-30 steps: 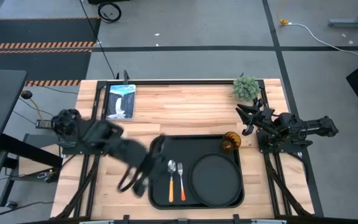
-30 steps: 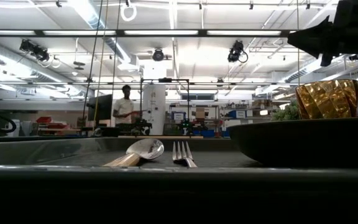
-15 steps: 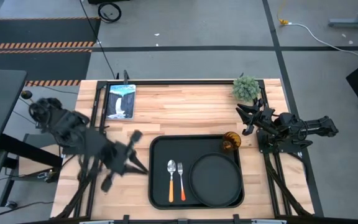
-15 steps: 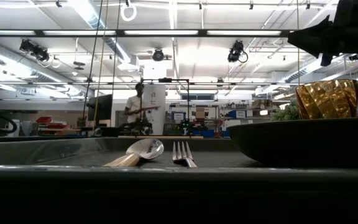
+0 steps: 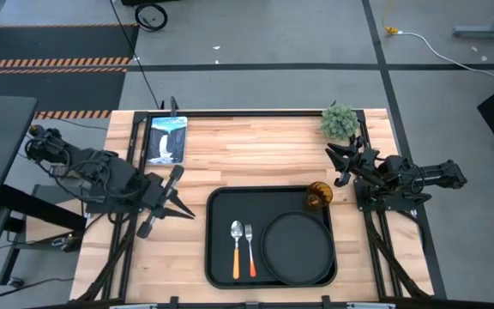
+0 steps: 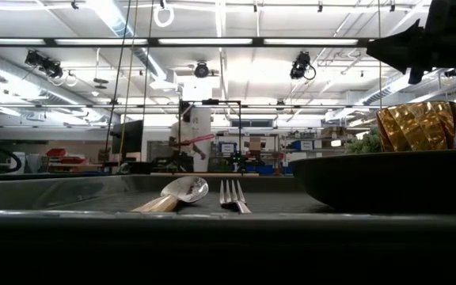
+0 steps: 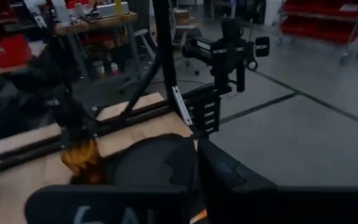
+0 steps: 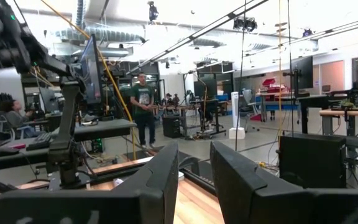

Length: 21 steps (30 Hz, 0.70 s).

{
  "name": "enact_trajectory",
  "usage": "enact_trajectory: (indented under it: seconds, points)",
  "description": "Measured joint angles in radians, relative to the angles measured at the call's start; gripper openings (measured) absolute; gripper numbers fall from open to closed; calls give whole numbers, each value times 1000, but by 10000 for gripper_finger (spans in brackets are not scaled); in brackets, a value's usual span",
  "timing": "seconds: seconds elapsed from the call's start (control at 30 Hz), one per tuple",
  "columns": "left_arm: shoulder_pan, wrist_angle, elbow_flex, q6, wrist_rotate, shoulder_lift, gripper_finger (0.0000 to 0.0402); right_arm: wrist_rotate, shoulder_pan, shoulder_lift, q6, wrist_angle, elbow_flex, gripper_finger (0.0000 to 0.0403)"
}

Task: Pick and place plate/cup/fork/spoon on tray
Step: Return to Home Position

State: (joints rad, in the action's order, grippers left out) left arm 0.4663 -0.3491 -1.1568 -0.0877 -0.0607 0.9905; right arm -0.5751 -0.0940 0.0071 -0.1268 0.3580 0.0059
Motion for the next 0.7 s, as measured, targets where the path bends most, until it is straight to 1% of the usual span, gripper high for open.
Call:
enact_trajectory:
  seconds: [0.13, 0.2, 0.3, 0.43, 0.6, 0.7]
  points:
    - [-22, 106, 175, 46, 60, -91, 30, 0, 0, 0, 0, 0, 0, 100]
    - [-33, 187, 273, 56, 92, -143, 30, 0, 0, 0, 0, 0, 0, 100]
    - [-54, 343, 428, 77, 145, -233, 30, 0, 0, 0, 0, 0, 0, 100]
    - [-77, 608, 627, 79, 206, -342, 30, 0, 0, 0, 0, 0, 0, 100]
    - [-110, 903, 846, 92, 278, -422, 30, 0, 0, 0, 0, 0, 0, 100]
    - [-135, 999, 940, 92, 330, -458, 29, 0, 0, 0, 0, 0, 0, 100]
